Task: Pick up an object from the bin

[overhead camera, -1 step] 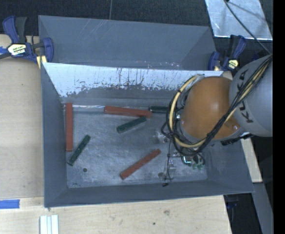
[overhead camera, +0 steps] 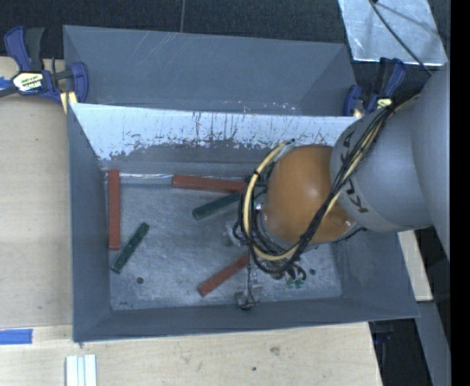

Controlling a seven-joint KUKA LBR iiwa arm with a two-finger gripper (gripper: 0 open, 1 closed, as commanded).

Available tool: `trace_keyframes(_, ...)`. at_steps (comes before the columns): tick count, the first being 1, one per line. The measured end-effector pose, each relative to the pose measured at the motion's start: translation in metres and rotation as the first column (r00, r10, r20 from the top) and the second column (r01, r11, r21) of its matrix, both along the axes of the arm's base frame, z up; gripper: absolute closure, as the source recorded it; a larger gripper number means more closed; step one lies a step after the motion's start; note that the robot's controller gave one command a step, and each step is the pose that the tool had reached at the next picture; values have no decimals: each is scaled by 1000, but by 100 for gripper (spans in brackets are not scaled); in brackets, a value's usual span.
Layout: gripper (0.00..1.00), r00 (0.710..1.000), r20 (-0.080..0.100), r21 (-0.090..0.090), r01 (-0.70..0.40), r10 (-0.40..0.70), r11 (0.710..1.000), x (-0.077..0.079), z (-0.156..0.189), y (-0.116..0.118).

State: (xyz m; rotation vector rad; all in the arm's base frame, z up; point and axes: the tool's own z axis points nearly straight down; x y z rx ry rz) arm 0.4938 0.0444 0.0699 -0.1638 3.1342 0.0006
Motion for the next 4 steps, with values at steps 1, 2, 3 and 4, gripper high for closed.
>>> trace_keyframes(1,100,1000,2,0,0,0,1000,1,1,0)
trace_keyframes(2,100,975,3,-2,-221,221,975,7,129,-27)
trace_keyframes(3,0,976,0,-1,-220,220,976,6,128,-26)
trace_keyframes(4,0,967,-7,1,-256,256,967,20,14,-50)
